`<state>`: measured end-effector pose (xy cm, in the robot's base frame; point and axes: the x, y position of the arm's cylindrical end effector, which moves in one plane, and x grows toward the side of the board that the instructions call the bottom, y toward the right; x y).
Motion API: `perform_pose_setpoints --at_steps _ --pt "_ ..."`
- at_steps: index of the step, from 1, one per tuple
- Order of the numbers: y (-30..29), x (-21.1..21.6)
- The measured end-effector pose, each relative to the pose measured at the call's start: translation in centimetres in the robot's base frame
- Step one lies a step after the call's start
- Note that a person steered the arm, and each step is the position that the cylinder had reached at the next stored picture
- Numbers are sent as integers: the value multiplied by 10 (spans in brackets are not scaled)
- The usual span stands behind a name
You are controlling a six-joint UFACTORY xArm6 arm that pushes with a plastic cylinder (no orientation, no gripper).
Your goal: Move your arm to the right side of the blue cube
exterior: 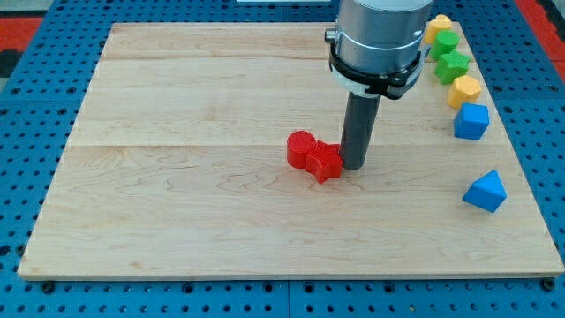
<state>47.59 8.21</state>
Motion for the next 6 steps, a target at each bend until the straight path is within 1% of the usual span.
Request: perform_pose_setpoints --at_steps 1,2,4,6 --pt "20 -10" --pt "56 -26" --pt "140 -18" --pt "211 -24"
